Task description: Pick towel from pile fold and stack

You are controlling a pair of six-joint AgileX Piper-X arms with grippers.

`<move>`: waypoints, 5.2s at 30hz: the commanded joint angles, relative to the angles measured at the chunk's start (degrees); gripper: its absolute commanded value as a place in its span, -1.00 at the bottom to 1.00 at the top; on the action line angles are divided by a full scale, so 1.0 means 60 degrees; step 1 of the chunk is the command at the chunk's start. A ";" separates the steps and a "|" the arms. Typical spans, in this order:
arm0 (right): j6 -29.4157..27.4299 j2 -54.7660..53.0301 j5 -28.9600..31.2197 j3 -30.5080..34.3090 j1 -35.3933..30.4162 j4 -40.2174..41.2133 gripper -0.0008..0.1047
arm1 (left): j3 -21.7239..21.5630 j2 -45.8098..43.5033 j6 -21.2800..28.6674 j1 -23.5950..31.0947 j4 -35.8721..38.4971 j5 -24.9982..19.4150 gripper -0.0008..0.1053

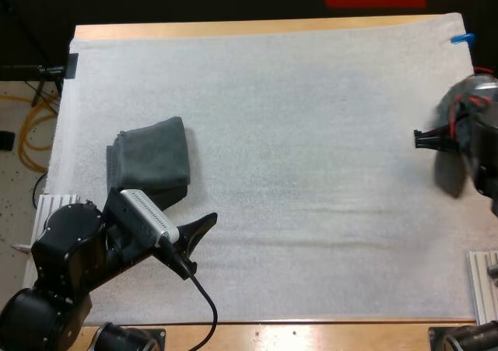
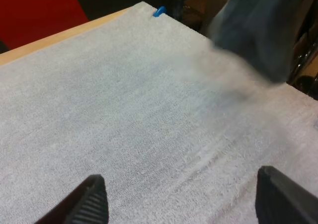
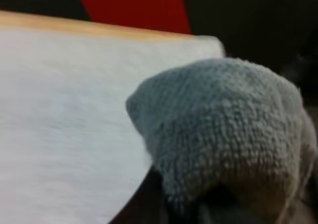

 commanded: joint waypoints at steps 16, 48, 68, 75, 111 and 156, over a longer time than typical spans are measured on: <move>0.3232 0.2857 -0.7833 0.0799 0.1669 -0.1809 -0.99 | -0.0091 0.0009 -0.0094 -0.0037 0.0049 0.0068 0.18; 0.1458 0.4719 -0.2500 -0.1121 0.4500 0.2568 0.34 | -0.0091 0.0009 -0.0094 -0.0037 0.0269 0.0068 0.18; 0.2310 0.6019 -0.4301 0.1875 0.3763 -0.0186 0.08 | -0.0091 0.0009 -0.0070 -0.0037 0.2211 0.0050 0.18; 0.2338 0.6584 -0.4254 0.1875 0.3763 -0.0564 -0.58 | -0.0091 0.0009 -0.0070 -0.0037 0.2264 0.0050 0.18; 0.2202 0.6554 -0.0978 0.0706 0.0219 -0.0041 -0.99 | 0.1221 0.5221 -0.0102 -0.2522 -0.2189 -0.1057 0.18; 0.1933 0.2845 -0.1551 0.0706 0.0230 0.0906 -0.99 | 0.0140 0.5465 -0.2144 -0.2204 -0.3358 0.0215 -0.98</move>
